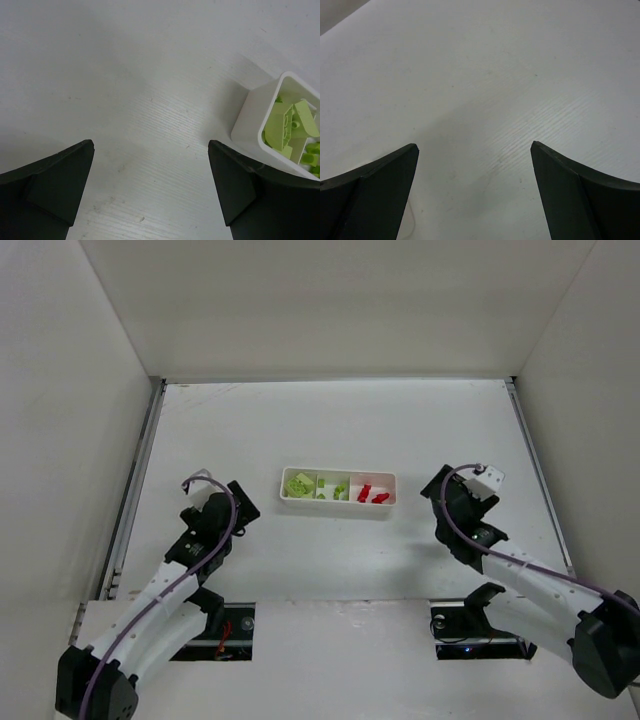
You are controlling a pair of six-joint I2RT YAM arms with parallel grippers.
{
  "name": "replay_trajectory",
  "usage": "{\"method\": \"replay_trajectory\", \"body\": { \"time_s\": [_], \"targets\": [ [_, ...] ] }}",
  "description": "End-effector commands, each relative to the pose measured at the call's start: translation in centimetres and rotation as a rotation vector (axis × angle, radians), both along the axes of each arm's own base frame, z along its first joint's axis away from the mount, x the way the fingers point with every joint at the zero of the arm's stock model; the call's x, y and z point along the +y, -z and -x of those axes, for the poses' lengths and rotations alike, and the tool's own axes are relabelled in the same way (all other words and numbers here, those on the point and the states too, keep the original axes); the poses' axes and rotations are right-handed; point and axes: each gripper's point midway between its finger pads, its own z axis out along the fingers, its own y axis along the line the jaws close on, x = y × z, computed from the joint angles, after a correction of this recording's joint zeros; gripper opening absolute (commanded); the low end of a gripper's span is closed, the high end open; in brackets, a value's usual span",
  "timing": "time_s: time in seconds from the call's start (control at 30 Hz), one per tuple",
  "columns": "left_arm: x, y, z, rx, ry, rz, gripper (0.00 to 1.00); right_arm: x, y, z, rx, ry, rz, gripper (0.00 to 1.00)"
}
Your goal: Sort the legos into containers by color
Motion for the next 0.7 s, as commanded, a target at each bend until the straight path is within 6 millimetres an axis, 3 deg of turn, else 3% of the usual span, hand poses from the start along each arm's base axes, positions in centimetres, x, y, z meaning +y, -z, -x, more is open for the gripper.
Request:
{"method": "replay_trajectory", "body": {
  "time_s": [0.0, 0.2, 0.27, 0.4, 0.67],
  "targets": [
    [-0.3, -1.6, -0.6, -0.016, 0.003, 0.017, 1.0, -1.3, -1.9, -1.0, -0.054, 0.083, -0.11, 1.0],
    [0.1, -1.4, -1.5, 0.03, -0.027, 0.022, 1.0, -4.3, -0.2, -1.3, -0.036, 0.165, -0.199, 1.0],
    [-0.8, -0.9, -2.2, 0.074, -0.003, 0.061, 1.0, -5.6, -0.1, -1.1, -0.067, 0.206, -0.214, 1.0],
    [-0.7, -1.3, -3.7, 0.119, -0.012, 0.081, 1.0, -7.8, 0.3, -2.1, 0.028, 0.226, -0.104, 1.0],
    [0.6, -4.6, -4.8, 0.103, -0.047, 0.072, 1.0, -6.8, -1.3, -4.4, 0.173, 0.168, -0.068, 1.0]
  ]
}}
